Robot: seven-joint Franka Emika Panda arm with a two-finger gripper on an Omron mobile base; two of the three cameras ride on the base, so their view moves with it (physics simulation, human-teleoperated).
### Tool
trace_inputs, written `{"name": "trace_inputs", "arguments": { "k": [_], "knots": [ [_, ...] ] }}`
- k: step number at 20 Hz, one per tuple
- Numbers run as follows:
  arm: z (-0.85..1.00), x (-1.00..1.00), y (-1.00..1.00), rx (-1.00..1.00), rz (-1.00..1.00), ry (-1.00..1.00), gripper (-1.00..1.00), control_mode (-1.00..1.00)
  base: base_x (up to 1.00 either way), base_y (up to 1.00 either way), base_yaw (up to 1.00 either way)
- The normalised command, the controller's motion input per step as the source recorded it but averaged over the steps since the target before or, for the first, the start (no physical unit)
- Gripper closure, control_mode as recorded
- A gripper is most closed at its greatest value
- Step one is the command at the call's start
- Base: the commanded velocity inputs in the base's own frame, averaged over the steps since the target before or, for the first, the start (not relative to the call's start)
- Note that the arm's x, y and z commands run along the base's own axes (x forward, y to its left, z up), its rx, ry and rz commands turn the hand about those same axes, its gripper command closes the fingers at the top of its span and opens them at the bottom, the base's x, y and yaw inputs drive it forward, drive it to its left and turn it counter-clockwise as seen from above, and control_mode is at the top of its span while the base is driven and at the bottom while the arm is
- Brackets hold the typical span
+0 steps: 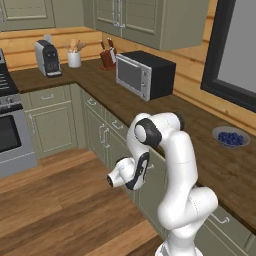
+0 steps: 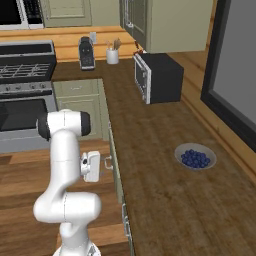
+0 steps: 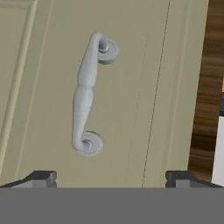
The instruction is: Take a straw from the drawer in front and place it inside the glass cup on the dining counter.
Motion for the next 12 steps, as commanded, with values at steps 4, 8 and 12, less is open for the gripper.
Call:
{"name": "trace_inputs", "arguments": {
  "k": [4, 8, 12],
  "knots": [
    [-0.20, 0.01, 0.00, 0.00, 0.02, 0.00, -1.00, -1.00, 0.00, 0.00, 0.00],
    [-0.11, 0.18, 0.00, 0.00, 0.03, 0.00, -1.00, -1.00, 0.00, 0.00, 0.00],
    [-0.01, 0.38, 0.00, 0.00, 0.04, 0.00, -1.00, -1.00, 0.00, 0.00, 0.00]
  ]
}}
